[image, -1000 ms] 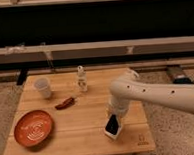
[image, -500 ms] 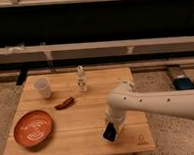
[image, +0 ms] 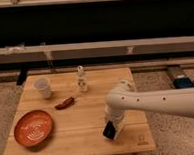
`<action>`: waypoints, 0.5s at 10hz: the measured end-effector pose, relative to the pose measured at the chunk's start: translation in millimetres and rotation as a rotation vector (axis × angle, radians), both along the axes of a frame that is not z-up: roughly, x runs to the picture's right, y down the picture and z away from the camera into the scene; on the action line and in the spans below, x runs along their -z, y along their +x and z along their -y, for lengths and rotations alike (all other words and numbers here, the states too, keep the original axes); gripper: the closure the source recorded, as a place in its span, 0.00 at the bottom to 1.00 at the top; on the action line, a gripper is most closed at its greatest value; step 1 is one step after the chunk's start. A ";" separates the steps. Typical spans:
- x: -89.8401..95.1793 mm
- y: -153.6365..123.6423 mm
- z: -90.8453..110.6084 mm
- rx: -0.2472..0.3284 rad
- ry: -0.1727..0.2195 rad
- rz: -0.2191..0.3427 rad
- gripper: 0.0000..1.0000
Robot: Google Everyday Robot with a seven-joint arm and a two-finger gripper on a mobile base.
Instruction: Place the eraser on the white sponge
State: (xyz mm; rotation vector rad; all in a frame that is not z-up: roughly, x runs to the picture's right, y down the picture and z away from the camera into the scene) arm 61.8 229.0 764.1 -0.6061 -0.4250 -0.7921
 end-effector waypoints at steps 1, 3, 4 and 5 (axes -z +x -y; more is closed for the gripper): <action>-5.1 3.5 0.3 0.004 -0.003 -0.009 0.93; -13.5 6.2 2.1 0.011 -0.007 -0.013 0.72; -15.8 8.0 2.3 0.011 -0.011 -0.014 0.64; -17.2 9.3 2.7 0.011 -0.015 -0.015 0.57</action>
